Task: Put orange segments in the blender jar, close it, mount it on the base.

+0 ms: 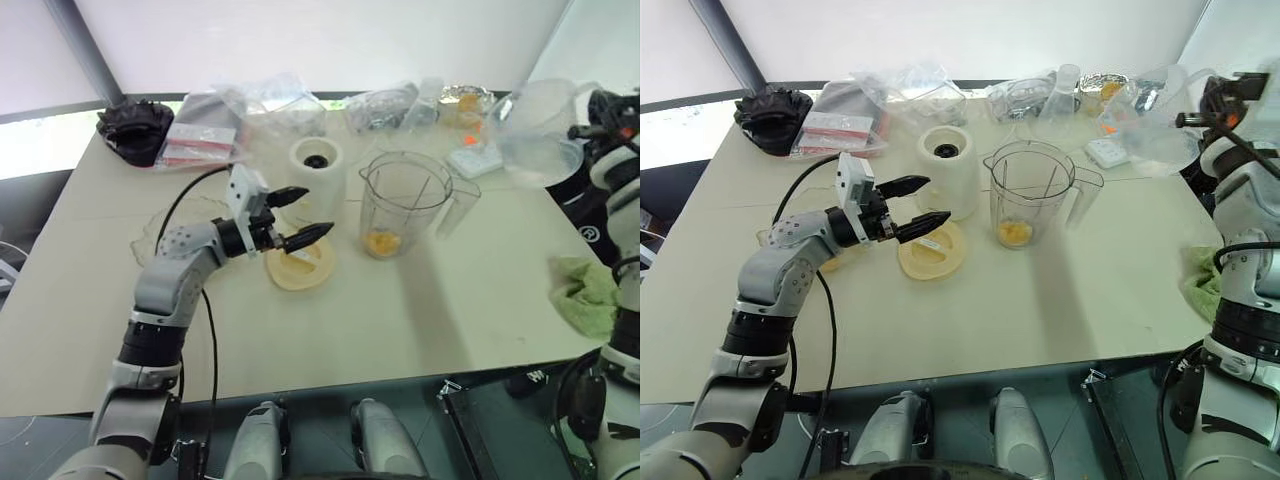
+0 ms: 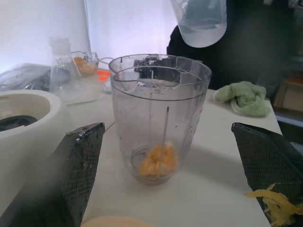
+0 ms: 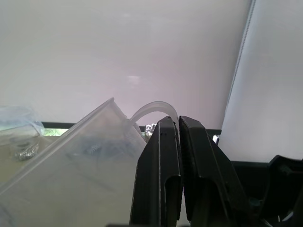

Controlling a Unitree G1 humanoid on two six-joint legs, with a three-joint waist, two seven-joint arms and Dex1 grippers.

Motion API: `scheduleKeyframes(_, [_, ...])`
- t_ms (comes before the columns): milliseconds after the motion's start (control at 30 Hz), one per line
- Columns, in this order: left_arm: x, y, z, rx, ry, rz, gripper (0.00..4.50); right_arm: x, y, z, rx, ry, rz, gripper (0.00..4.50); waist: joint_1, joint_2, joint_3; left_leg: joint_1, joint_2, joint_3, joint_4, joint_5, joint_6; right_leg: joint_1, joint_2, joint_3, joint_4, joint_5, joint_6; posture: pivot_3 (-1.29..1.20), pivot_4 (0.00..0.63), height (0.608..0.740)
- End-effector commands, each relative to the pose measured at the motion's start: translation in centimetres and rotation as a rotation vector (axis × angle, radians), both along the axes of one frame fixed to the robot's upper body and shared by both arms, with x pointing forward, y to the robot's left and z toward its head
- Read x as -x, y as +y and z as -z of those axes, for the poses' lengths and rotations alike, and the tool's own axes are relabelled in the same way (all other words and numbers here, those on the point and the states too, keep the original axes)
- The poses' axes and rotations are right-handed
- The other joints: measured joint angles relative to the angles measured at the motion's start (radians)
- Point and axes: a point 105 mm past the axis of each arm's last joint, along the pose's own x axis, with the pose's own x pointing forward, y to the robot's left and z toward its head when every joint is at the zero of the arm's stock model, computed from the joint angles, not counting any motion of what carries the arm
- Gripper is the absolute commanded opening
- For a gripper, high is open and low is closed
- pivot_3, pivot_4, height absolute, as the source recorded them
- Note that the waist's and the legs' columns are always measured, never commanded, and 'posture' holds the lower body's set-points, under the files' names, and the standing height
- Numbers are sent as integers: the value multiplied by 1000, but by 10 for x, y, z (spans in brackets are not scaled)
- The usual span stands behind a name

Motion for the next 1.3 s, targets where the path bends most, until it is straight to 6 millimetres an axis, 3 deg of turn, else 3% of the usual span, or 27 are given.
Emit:
scheduleKeyframes(33, [0, -3, -14, 9, -60, 5, 4500, 14, 20, -37, 109, -117, -30, 80, 0, 0, 0, 0, 0, 0, 0, 0, 0, 0, 0, 0, 0, 0, 0, 0, 150, 740])
scheduleKeyframes(333, [0, -4, -11, -12, -68, 1, 4500, 18, 48, -37, 273, -128, -63, 80, 3, 0, 0, 0, 0, 0, 0, 0, 0, 0, 0, 0, 0, 0, 0, 0, 150, 740])
scheduleKeyframes(700, [3, -8, -8, -32, -74, 17, 4500, 22, 68, -39, 485, -154, -41, 80, 13, 0, 0, -1, 0, 0, 0, 0, 0, -1, 0, 0, 0, 0, 0, 0, 150, 740])
scheduleKeyframes(1067, [5, -10, -7, -42, -80, 27, 4500, 21, 73, -40, 555, -170, -29, 80, 24, 0, 0, -1, 0, 1, 0, 0, 0, -1, 0, 0, 0, 0, 0, 0, 150, 740])
scheduleKeyframes(1300, [5, -10, -6, -44, -79, 23, 4500, 20, 75, -38, 688, -169, -1, 80, 24, 0, 0, -1, 0, 2, 0, 0, 0, -2, 0, 0, 0, 0, 0, 0, 150, 740])
